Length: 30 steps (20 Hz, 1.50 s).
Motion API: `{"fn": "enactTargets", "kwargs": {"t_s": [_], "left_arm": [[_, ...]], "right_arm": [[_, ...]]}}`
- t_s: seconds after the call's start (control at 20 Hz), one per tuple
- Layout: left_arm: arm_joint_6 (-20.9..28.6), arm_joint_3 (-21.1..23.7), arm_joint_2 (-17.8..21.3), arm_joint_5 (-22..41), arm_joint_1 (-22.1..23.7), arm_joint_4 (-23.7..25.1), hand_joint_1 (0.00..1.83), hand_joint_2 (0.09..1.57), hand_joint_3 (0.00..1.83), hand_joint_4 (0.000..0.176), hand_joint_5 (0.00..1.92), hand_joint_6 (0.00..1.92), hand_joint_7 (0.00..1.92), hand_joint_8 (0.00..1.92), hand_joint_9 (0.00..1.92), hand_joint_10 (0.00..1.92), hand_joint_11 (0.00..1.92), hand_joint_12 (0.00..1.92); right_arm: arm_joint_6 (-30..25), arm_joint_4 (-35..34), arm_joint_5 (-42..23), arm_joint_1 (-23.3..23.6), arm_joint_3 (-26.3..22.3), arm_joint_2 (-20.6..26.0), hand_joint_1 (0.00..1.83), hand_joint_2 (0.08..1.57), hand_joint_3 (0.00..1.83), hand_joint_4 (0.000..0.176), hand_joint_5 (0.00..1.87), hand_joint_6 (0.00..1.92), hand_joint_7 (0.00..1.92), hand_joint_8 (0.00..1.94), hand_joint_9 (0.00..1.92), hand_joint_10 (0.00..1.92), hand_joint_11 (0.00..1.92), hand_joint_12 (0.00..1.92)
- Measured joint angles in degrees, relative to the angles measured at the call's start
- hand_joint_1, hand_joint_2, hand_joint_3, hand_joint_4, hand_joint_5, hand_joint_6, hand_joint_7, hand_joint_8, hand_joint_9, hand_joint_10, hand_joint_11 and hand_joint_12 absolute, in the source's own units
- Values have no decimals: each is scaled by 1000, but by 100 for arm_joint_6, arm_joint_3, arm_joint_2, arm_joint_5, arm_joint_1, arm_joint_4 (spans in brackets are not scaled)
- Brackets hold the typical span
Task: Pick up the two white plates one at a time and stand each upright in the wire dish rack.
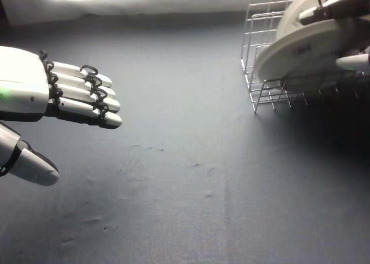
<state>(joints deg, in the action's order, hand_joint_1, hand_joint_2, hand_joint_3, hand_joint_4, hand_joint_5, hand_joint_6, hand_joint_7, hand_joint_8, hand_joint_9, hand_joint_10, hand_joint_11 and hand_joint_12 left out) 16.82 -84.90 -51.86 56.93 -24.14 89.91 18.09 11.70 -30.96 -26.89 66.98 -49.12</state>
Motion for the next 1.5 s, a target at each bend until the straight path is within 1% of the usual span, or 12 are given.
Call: {"fn": "enactTargets", "kwargs": {"t_s": [0.2, 0.25, 0.35, 0.4, 0.5, 0.6, 0.7, 0.9, 1.05, 1.15, 1.25, 1.5], "left_arm": [[2, 120, 2, 133, -2, 162, 0, 1135, 0, 0, 129, 0, 85, 0, 47, 0, 0, 47], [0, 136, 11, 149, -2, 166, 0, 1140, 0, 0, 134, 2, 93, 3, 57, 4, 10, 53], [0, 136, 31, 151, 0, 140, 0, 1135, 0, 0, 136, 2, 94, 3, 55, 3, 12, 56], [0, 142, 31, 157, 0, 142, 0, 1139, 0, 0, 134, 1, 89, 1, 53, 1, 7, 56], [0, 227, 48, 208, 0, 160, 0, 1140, 0, 0, 132, 0, 91, 1, 59, 3, 12, 61], [0, 326, 68, 350, -2, 160, 0, 1135, 0, 0, 122, 0, 74, 0, 46, 0, 5, 61], [-2, 424, 83, 479, 28, 195, 0, 1134, 0, 0, 114, 1, 67, 3, 38, 3, 4, 63], [-160, 551, 181, 669, 461, 249, 0, 1143, 2, 0, 142, 9, 101, 11, 47, 3, 2, 70], [-376, 909, 450, 778, 820, 208, 0, 1137, 0, 0, 137, 4, 90, 4, 39, 0, 0, 73], [-531, 1375, 730, 955, 1032, 573, 0, 1143, 1, 0, 123, 2, 80, 3, 27, 0, 0, 51], [-566, 1727, 876, 1095, 1043, 933, 0, 1133, 0, 0, 119, 2, 68, 0, 27, 1, 6, 48], [-474, 1836, 929, 955, 1093, 859, 0, 1139, 3, 0, 113, 7, 76, 2, 36, 1, 10, 28]], "right_arm": [[63, 57, -249, 258, -15, -2, 992, 974, 0, 0, 172, 2, 172, 3, 154, 2, 0, 506], [59, 59, -254, 280, -48, 0, 898, 978, 0, 0, 88, 0, 86, 0, 87, 0, 0, 367], [61, 94, -214, 319, -107, 0, 829, 924, 0, 0, 15, 3, 8, 0, 11, 2, 0, 187], [59, 76, -214, 323, -140, 0, 707, 880, 0, 0, 2, 0, 1, 0, 1, 0, 0, 141], [57, 129, -155, 455, -225, 7, 659, 807, 0, 0, 0, 0, 0, 0, 0, 0, 0, 17], [24, 485, -282, 557, -264, 13, 656, 788, 0, 0, 0, 0, 0, 0, 0, 0, 0, 0], [-2, 1106, -496, 605, -286, 13, 689, 738, 0, 0, 0, 0, 0, 0, 0, 0, 0, 0], [-46, 2221, -1067, 610, -358, 13, 524, 718, 0, 0, 0, 0, 0, 0, 0, 0, 0, 0], [-61, 2728, -1360, 632, -356, 13, 597, 751, 0, 0, 0, 0, 0, 0, 0, 0, 0, 0], [-68, 3110, -1596, 634, -356, 26, 677, 748, 0, 0, 0, 0, 0, 0, 0, 0, 0, 0], [-66, 3622, -1862, 634, -356, 28, 669, 757, 2, 0, 0, 0, 0, 0, 0, 0, 0, 0], [-20, 4402, -2452, 634, -334, 31, 665, 741, 0, 0, 0, 0, 0, 0, 0, 0, 0, 0]]}}
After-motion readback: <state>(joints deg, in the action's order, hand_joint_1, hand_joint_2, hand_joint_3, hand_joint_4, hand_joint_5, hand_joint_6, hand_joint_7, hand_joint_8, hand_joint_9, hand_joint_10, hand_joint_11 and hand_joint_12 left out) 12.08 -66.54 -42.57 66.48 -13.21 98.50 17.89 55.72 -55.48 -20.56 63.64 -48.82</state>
